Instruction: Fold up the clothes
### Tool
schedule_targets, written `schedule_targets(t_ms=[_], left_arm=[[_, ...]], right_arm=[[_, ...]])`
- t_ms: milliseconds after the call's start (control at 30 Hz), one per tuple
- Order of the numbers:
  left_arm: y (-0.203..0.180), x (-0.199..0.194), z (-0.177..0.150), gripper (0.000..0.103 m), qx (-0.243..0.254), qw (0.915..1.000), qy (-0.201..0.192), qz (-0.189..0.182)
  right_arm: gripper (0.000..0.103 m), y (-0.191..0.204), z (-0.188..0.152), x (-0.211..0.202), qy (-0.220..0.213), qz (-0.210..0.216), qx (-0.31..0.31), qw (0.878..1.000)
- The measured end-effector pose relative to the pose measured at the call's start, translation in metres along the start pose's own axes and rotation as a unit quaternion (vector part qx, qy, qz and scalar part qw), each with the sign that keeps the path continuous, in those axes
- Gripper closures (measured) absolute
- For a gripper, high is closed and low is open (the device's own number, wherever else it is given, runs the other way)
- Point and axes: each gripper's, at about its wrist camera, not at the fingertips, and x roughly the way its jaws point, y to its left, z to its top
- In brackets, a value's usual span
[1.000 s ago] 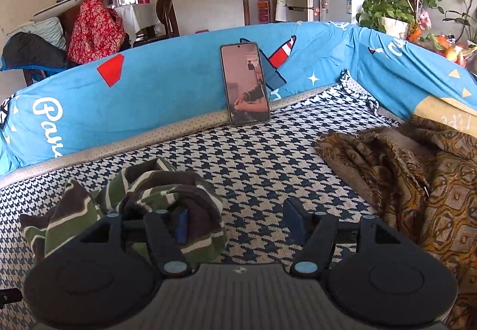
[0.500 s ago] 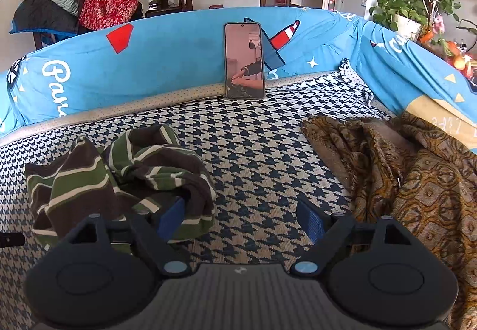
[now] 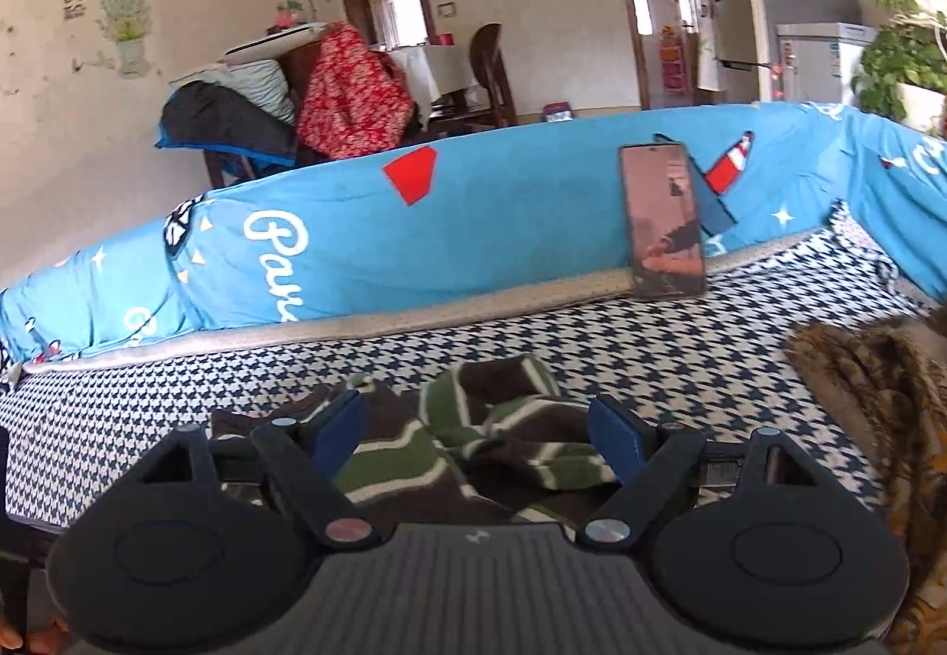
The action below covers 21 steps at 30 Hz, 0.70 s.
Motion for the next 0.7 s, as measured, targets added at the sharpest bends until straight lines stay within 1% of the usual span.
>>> schedule_targets(t_ms=[33,133,333,433,467,500,533,567,600,633,700], left_arm=[[0.0,0.0,0.0,0.0,0.001,1.0,0.001,0.001],[-0.001,0.001,0.0,0.0,0.005,1.0,0.003,0.004],[0.001,0.004,0.0,0.0,0.013,0.9998,0.012,0.011],[0.005,0.0,-0.003,0.0,0.015,0.9998,0.014,0.003],[0.006,-0.002,-0.004,0.0,0.017,0.9998,0.013,0.002],[0.008,-0.004,-0.005,0.0,0.018,0.9998,0.011,0.002],[0.01,-0.006,-0.007,0.0,0.019,0.9998,0.009,0.001],[0.011,-0.009,-0.007,0.0,0.017,0.9998,0.008,0.002],[0.014,-0.012,-0.007,0.0,0.014,0.9999,0.007,0.002],[0.017,-0.014,-0.007,0.0,0.01,0.9999,0.006,0.002],[0.021,-0.018,-0.008,0.0,0.004,1.0,0.004,0.002]], right_arm=[[0.021,0.008,0.001,0.008,0.001,0.006,-0.012,1.0],[0.021,0.028,0.0,0.03,0.009,0.004,-0.042,0.999],[0.021,0.051,-0.006,0.059,0.02,0.006,-0.079,0.997],[0.024,0.059,-0.013,0.071,0.031,-0.01,-0.114,0.993],[0.031,0.062,-0.015,0.075,0.034,-0.015,-0.126,0.991],[0.045,0.063,-0.017,0.079,0.041,-0.02,-0.135,0.99],[0.051,0.064,-0.019,0.082,0.049,-0.022,-0.143,0.988],[0.063,0.065,-0.022,0.084,0.053,-0.023,-0.149,0.987],[0.083,0.065,-0.023,0.084,0.054,-0.025,-0.15,0.987],[0.092,0.065,-0.024,0.084,0.055,-0.027,-0.152,0.987],[0.094,0.065,-0.02,0.078,0.043,-0.027,-0.137,0.989]])
